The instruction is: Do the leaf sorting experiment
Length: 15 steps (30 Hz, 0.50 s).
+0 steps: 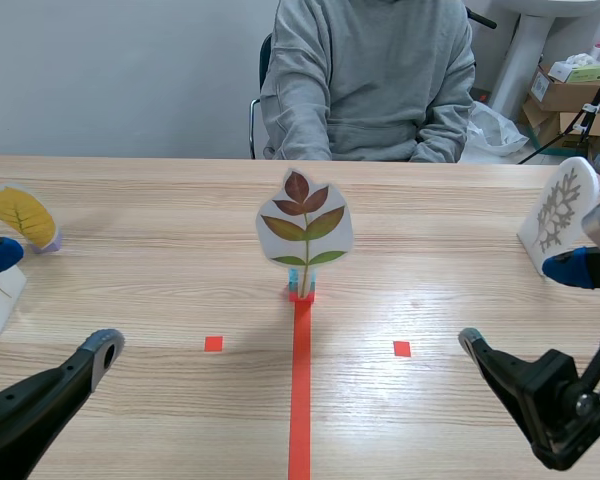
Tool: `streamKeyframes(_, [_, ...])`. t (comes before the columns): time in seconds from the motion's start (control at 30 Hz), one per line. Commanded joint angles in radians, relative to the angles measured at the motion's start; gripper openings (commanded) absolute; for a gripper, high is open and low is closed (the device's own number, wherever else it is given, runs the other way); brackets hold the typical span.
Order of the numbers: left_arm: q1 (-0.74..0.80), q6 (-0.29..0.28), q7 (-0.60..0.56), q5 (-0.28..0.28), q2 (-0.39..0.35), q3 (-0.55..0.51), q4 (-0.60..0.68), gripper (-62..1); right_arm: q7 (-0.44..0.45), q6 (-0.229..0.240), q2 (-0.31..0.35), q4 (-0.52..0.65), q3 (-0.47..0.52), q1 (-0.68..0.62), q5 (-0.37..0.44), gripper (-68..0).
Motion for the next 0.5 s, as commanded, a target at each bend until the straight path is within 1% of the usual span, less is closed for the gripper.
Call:
streamKeyframes(0.0, [-0.006, 0.002, -0.011, -0.01, 0.0, 0.001, 0.004, 1.4, 0.015, -0.007, 0.008, 0.003, 0.002, 0.011, 0.006, -11.9])
streamKeyframes(0.2, [-0.006, 0.002, -0.011, -0.01, 0.0, 0.001, 0.004, 1.4, -0.004, -0.007, 0.008, 0.003, 0.002, 0.012, -0.002, -11.9])
streamKeyframes(0.33, [-0.006, 0.001, -0.011, -0.01, 0.0, 0.001, 0.004, 1.4, -0.007, -0.006, 0.008, -0.008, 0.002, 0.029, -0.076, -11.9])
streamKeyframes(0.4, [-0.006, 0.001, -0.011, -0.01, 0.0, 0.001, 0.004, 1.4, -0.007, 0.01, 0.009, -0.038, 0.002, 0.06, -0.093, -11.9])
streamKeyframes(0.47, [-0.006, 0.002, -0.011, -0.01, 0.008, 0.001, 0.004, 1.4, -0.007, 0.054, 0.009, -0.088, 0.0, 0.106, -0.101, -11.9])
